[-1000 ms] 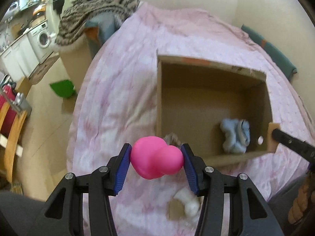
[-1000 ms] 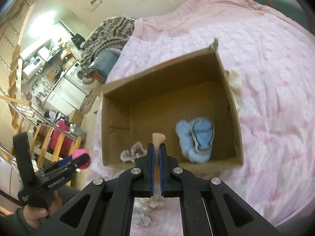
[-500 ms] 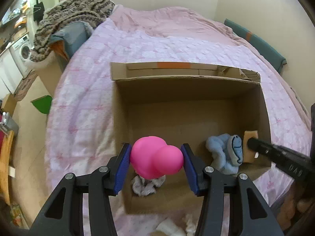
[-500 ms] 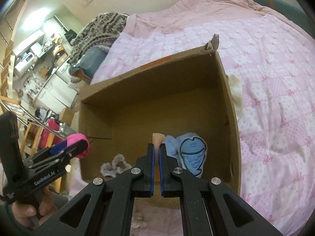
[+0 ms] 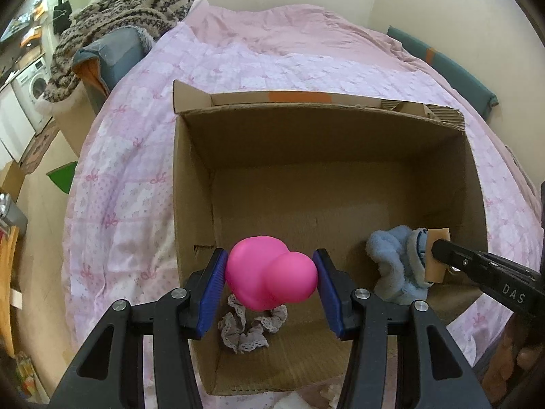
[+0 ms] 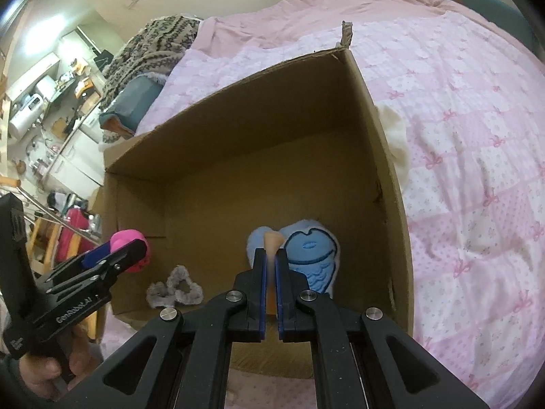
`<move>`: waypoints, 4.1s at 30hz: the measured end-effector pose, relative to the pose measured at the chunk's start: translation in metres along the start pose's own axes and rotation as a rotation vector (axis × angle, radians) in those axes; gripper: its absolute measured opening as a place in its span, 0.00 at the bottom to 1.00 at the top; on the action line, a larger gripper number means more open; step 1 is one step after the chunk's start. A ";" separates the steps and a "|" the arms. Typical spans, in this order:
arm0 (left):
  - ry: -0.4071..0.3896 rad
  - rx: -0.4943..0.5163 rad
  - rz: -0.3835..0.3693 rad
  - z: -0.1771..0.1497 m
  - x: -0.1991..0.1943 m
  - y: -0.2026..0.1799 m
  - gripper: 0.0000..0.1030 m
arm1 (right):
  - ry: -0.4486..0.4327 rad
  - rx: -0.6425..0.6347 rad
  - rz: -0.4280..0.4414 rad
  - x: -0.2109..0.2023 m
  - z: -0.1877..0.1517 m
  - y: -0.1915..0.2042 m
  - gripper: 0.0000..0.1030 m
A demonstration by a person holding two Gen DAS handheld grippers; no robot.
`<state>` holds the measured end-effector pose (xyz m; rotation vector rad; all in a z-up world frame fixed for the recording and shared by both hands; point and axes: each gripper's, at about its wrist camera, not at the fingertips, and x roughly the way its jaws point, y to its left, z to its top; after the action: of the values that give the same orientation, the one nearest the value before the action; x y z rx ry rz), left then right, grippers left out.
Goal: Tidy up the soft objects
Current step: 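Carry the pink plush and tan cylinder into the box and open both tools, then withdraw both open tools from the box toward the remaining items, then lower the right tool onto the white barcode-labelled plastic bag and close it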
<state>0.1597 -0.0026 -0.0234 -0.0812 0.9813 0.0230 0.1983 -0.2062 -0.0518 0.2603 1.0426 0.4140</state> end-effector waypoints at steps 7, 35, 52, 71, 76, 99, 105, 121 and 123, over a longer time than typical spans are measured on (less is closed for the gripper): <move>0.025 0.002 -0.001 -0.003 0.004 -0.001 0.46 | -0.001 -0.022 -0.022 0.005 -0.001 0.004 0.06; -0.060 -0.027 -0.014 0.004 -0.024 0.000 0.58 | -0.071 -0.081 -0.025 -0.010 -0.001 0.015 0.14; -0.114 -0.037 0.015 0.000 -0.060 0.000 0.62 | -0.211 -0.084 -0.027 -0.050 -0.008 0.024 0.81; -0.115 -0.099 0.033 -0.032 -0.107 0.025 0.87 | -0.203 -0.158 -0.037 -0.083 -0.043 0.047 0.81; -0.080 -0.107 0.036 -0.043 -0.113 0.028 0.87 | -0.180 -0.152 -0.026 -0.089 -0.053 0.048 0.81; 0.095 -0.197 0.088 -0.089 -0.092 0.055 0.95 | 0.090 -0.064 0.022 -0.052 -0.093 0.050 0.81; 0.142 -0.258 0.092 -0.092 -0.078 0.067 0.95 | 0.200 -0.061 0.010 -0.023 -0.101 0.050 0.81; 0.193 -0.281 0.100 -0.094 -0.062 0.073 0.95 | 0.506 -0.322 0.021 0.049 -0.160 0.104 0.73; 0.193 -0.281 0.101 -0.094 -0.061 0.073 0.95 | 0.503 -0.335 0.016 0.050 -0.161 0.107 0.59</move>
<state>0.0439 0.0634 -0.0284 -0.2961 1.1704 0.2499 0.0572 -0.0861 -0.1262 -0.1460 1.4384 0.6808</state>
